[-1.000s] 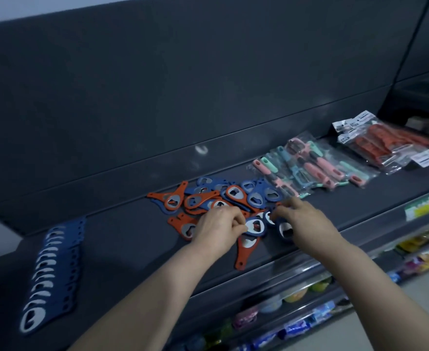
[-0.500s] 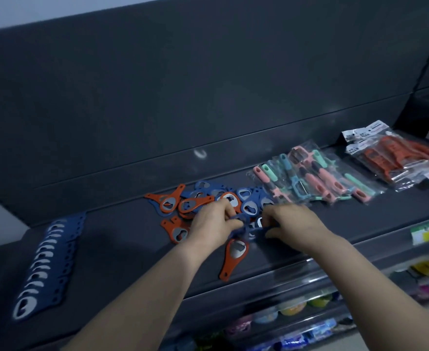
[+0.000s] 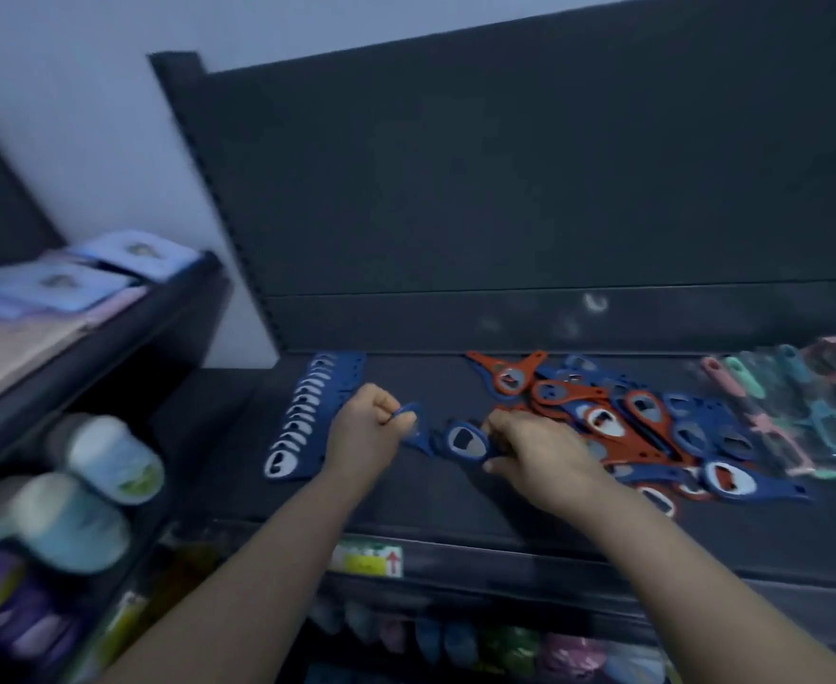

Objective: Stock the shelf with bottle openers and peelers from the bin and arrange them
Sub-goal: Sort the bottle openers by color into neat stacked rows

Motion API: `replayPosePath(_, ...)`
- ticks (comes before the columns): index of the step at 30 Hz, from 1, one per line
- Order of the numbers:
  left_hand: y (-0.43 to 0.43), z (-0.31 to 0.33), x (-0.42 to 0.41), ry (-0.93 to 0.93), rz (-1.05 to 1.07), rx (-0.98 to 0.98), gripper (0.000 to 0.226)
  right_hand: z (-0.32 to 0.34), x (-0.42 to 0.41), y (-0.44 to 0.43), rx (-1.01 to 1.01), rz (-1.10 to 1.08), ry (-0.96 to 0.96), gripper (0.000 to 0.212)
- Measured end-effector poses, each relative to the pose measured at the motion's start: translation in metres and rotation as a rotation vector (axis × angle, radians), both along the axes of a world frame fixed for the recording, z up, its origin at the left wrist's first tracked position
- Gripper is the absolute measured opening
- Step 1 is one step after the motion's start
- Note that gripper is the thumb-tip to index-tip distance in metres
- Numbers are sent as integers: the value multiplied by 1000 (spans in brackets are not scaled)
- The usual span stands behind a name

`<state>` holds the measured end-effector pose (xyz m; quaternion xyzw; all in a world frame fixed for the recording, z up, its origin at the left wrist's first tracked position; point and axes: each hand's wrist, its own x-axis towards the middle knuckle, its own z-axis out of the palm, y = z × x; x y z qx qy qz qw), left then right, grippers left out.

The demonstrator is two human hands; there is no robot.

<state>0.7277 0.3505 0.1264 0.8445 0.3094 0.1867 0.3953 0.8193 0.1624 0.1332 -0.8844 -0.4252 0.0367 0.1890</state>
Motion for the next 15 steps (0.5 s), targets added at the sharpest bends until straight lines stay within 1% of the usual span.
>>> replayPosePath(2, 28, -4, -34, -15, 39, -16, 25, 1, -16, 30, 18, 41, 7, 23)
replayPosePath(5, 63, -10, -80, 44, 53, 56, 25, -2, -36, 68, 21, 79, 33, 23)
replayPosePath(7, 83, -14, -102, 41, 79, 80, 24, -4, -48, 90, 21, 94, 67, 24)
replayPosePath(10, 111, -21, -117, 26, 111, 66, 25, -9, -61, 116, 28, 88, 111, 28)
replayPosePath(13, 128, -29, -122, 54, 77, 58, 26, -14, -73, 135, 47, 60, 133, 28)
replayPosePath(15, 136, -35, -122, 41, 58, 47, 24, -17, -78, 144, 49, 40, 138, 27)
